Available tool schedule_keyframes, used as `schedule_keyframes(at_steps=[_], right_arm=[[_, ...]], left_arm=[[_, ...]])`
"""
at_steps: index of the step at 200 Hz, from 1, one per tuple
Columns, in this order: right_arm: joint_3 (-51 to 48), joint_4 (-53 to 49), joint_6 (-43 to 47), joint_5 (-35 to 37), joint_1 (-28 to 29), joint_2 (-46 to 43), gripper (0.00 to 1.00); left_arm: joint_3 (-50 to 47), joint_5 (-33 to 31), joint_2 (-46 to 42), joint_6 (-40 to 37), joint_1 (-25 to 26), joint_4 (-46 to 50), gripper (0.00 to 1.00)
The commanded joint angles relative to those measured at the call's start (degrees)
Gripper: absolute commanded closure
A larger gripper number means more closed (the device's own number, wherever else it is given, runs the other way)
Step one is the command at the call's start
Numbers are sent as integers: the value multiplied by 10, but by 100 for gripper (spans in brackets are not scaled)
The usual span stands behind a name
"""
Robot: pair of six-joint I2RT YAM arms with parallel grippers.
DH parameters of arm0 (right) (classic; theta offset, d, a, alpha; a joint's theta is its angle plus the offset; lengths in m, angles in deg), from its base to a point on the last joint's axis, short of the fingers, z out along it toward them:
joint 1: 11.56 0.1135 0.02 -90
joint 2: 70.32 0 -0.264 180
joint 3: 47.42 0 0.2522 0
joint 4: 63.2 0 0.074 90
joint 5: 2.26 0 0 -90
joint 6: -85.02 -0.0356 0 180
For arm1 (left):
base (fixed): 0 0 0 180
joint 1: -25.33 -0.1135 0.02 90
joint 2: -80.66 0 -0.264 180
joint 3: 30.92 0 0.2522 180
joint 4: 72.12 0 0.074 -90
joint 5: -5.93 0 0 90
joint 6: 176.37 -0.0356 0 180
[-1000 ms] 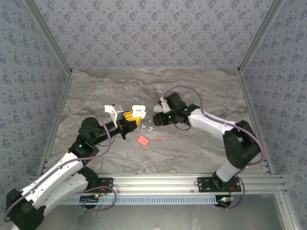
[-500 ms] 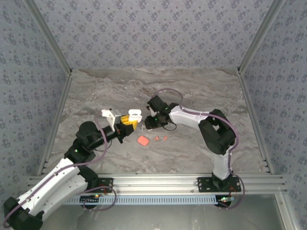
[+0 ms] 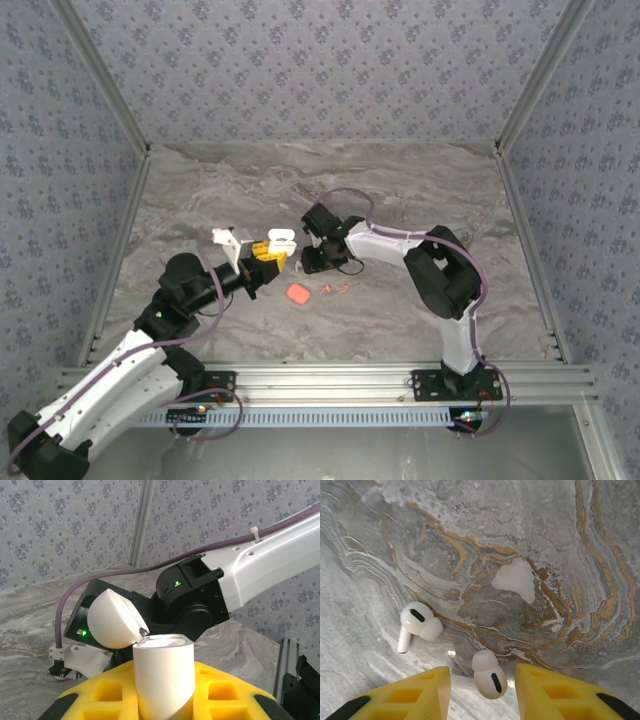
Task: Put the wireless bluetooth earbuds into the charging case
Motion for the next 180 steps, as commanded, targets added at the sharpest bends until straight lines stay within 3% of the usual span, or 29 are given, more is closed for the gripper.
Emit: schedule_keyframes(at_steps=[1,124,180], right_arm=[[21,-20,-6,14,4,15,60],[25,-29,4,23,10,26,72],[1,-15,38,50,12,-30,77]], left_arm=[[4,-1,-3,-9,3,-11,98],[5,-1,2,-7,3,-9,98],[0,-2,1,3,3,-10,98]])
